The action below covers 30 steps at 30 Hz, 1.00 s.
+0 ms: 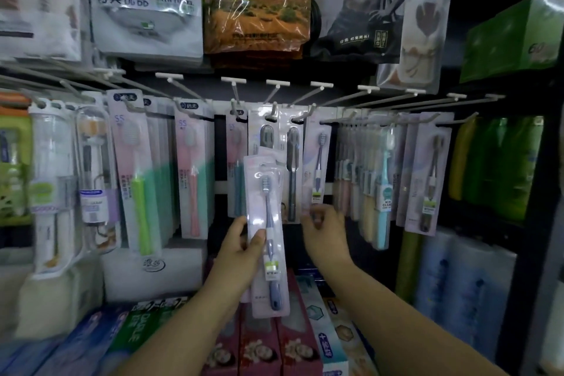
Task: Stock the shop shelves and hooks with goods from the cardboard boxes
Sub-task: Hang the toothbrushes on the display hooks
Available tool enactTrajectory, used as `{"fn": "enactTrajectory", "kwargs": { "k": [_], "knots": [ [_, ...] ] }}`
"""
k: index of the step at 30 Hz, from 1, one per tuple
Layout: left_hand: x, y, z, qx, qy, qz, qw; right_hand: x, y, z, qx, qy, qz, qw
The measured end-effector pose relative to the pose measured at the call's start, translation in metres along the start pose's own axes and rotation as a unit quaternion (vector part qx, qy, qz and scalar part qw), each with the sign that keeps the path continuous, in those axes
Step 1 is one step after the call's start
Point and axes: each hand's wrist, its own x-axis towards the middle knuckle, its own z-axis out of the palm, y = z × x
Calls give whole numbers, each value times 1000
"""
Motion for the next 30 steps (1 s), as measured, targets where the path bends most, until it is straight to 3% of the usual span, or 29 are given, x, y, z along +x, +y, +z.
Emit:
{"fn": "enactTrajectory", "kwargs": {
  "k": [3, 6, 12, 22, 30],
  "knots": [
    [-7, 7, 8, -17, 22, 14, 1000, -45, -6, -4, 75, -144, -22, 986],
    [-16, 10, 15, -43, 31, 21, 998, -62, -3, -5, 93, -194, -19, 976],
    [-27, 10, 20, -57, 37, 24, 997, -56, 0, -36, 109, -157, 14, 981],
    [-29, 12, 12, -38, 30, 21, 999, 13, -26, -64, -2, -78, 2, 997],
    [-18, 13, 0, -23, 17, 33, 999, 40, -35, -59, 31, -22, 20, 999]
  ]
}}
